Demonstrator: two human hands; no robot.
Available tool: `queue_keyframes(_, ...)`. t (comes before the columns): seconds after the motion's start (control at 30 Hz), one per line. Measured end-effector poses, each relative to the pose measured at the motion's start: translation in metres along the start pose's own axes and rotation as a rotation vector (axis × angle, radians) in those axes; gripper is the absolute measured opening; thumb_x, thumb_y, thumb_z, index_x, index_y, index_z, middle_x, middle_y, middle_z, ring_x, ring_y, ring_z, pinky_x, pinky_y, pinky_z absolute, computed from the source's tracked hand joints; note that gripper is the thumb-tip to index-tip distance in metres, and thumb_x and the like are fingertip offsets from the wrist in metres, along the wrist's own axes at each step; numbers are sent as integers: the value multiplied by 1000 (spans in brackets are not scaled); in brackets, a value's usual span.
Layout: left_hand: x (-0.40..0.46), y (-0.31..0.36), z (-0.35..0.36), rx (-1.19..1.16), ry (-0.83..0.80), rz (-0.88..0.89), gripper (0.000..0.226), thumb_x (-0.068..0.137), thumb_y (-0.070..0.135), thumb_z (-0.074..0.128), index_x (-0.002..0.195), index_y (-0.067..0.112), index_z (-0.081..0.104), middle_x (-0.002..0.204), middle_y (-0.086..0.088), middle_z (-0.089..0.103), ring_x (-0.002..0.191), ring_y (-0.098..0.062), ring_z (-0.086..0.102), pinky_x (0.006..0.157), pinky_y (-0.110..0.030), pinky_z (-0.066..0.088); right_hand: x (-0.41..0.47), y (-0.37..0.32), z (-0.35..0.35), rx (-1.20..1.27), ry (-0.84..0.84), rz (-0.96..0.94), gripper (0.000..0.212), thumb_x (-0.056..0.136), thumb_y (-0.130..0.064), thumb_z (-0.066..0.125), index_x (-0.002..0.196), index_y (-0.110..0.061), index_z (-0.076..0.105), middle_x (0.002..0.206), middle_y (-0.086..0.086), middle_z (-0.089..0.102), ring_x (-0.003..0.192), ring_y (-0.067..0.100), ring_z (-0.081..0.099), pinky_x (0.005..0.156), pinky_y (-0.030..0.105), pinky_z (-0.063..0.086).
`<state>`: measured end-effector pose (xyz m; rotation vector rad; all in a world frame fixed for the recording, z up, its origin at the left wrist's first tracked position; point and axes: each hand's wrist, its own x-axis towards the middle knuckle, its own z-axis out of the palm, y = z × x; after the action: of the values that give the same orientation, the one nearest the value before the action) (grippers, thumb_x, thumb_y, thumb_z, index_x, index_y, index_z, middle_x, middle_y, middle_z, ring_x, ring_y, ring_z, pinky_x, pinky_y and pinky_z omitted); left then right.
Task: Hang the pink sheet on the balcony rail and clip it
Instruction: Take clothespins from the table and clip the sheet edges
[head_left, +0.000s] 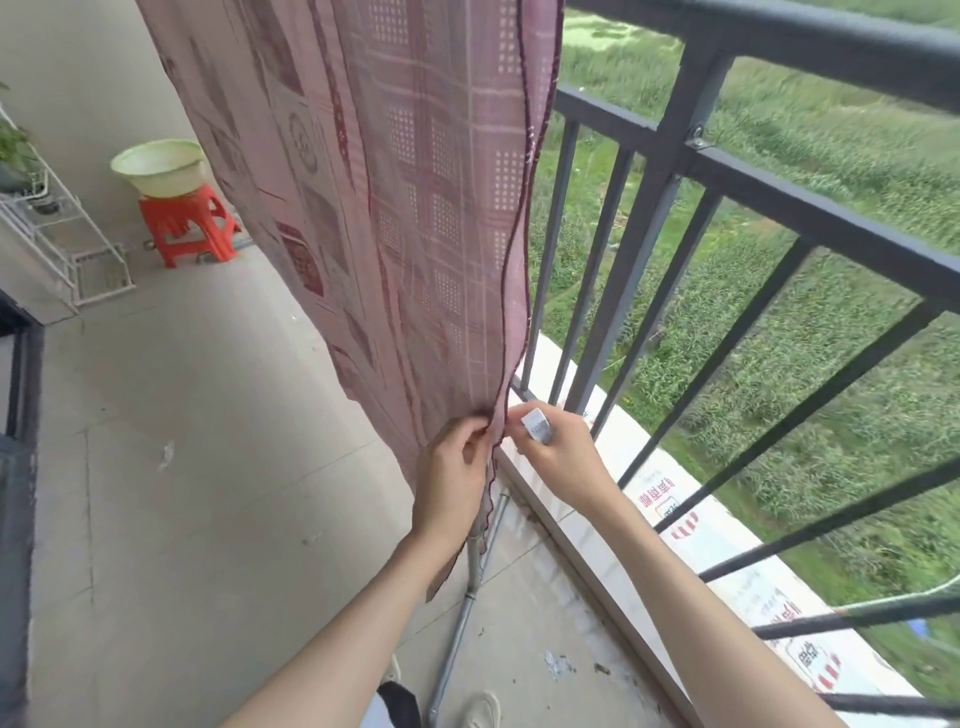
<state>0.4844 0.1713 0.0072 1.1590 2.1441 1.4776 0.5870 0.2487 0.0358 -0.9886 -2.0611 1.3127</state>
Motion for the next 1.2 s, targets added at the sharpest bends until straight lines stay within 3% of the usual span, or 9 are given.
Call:
queue_keyframes(0.1, 3, -1, 1, -17, -2, 2, 9, 86, 13, 62, 94, 13, 67, 87, -4, 69, 77, -14, 63, 68, -9, 41, -1, 0, 3, 51, -47, 70, 31, 83, 4, 47, 100, -10, 69, 102, 5, 68, 71, 2, 57, 62, 13, 44)
queue_keyframes(0.2, 4, 1, 3, -20, -23, 0, 10, 82, 12, 67, 91, 14, 66, 88, 0, 68, 78, -10, 62, 69, -5, 40, -5, -4, -1, 166, -66, 114, 38, 82, 10, 46, 102, -14, 67, 110, 10, 63, 62, -3, 53, 53, 7, 39)
queue_keyframes(0.27, 4, 2, 5, -18, -6, -27, 5, 83, 12, 65, 87, 15, 65, 86, 0, 67, 77, -12, 60, 68, -8, 40, -5, -3, -4, 187, -59, 130, 40, 82, 10, 47, 97, -23, 65, 112, 7, 61, 78, -2, 56, 62, 4, 42)
queue_keyframes(0.47, 6, 0, 12, 14, 47, -35, 4, 83, 12, 62, 79, 13, 61, 80, -1, 66, 73, -16, 60, 68, -24, 44, -5, 0, -5, 258, -29, 162, 21, 91, -6, 52, 96, -22, 64, 90, -1, 66, 82, 12, 63, 73, 31, 52)
queue_keyframes(0.63, 3, -2, 11, 9, 76, -1, 4, 82, 9, 62, 81, 13, 62, 76, 5, 61, 72, -14, 58, 70, -28, 44, -6, 10, -7, 151, 50, 326, 22, 89, -34, 57, 76, -17, 52, 68, 9, 64, 48, 14, 51, 51, 27, 39)
queue_keyframes(0.77, 4, -7, 8, -4, 61, 20, 5, 82, 6, 62, 84, 10, 63, 80, 0, 66, 72, -7, 55, 71, -26, 45, -12, 17, -8, 266, -6, 486, 10, 84, -19, 56, 89, -12, 53, 76, 7, 55, 57, 16, 43, 53, 30, 31)
queue_keyframes(0.93, 5, -8, 9, 13, 51, 46, 4, 81, 7, 62, 83, 10, 64, 80, -3, 67, 73, -15, 58, 71, -32, 47, -23, 4, -16, 199, 30, 302, 24, 86, -4, 54, 100, -23, 58, 70, -10, 61, 52, -3, 51, 58, 12, 40)
queue_keyframes(1.1, 6, -9, 10, 47, 46, 60, 2, 82, 10, 62, 82, 12, 63, 78, -4, 66, 73, -21, 60, 68, -35, 49, -29, -9, -23, 88, 195, 192, 22, 87, -21, 64, 103, -9, 55, 77, 10, 72, 48, 5, 57, 55, 18, 45)
queue_keyframes(1.2, 6, -9, 11, 67, 37, 51, 1, 82, 12, 62, 81, 12, 62, 76, -5, 66, 73, -24, 60, 67, -36, 48, -34, -17, -25, -10, 287, 68, 6, 85, -24, 65, 88, -28, 62, 76, 8, 70, 53, 9, 55, 56, 23, 44)
